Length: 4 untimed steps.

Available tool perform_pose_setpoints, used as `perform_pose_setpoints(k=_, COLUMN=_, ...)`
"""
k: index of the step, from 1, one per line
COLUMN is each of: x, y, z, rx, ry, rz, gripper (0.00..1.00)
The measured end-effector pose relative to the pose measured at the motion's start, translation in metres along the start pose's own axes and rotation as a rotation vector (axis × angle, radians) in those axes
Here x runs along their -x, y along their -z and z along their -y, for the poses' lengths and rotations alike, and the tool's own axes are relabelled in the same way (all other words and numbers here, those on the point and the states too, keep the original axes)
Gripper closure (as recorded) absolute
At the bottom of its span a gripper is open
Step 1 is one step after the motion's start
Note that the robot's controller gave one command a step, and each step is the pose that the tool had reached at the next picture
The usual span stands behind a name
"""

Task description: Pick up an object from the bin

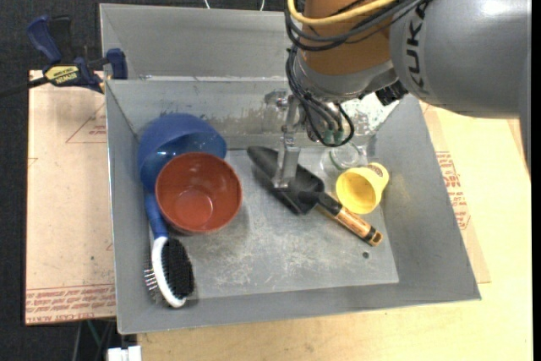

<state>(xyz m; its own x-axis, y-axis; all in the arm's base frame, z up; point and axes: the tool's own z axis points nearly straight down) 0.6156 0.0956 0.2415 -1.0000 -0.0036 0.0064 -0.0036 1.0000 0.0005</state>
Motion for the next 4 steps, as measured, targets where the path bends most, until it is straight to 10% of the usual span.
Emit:
perform_pose_setpoints(k=1, x=0.001, y=0.005, z=0.001, rx=0.001, ry=-0.003, rz=0.008, gripper=0.00)
perform_pose_setpoints(k=2, x=-0.005, y=-0.136, z=-0.046, rx=0.004, ry=-0.097, rz=0.012, gripper=0.00)
perform_pose_setpoints(k=3, x=-0.022, y=-0.079, z=0.088, rx=0.000, ry=-0.149, rz=0.024, gripper=0.00)
perform_pose_setpoints(k=4, x=-0.025, y=-0.131, z=-0.073, rx=0.005, ry=-0.364, rz=0.005, gripper=0.00)
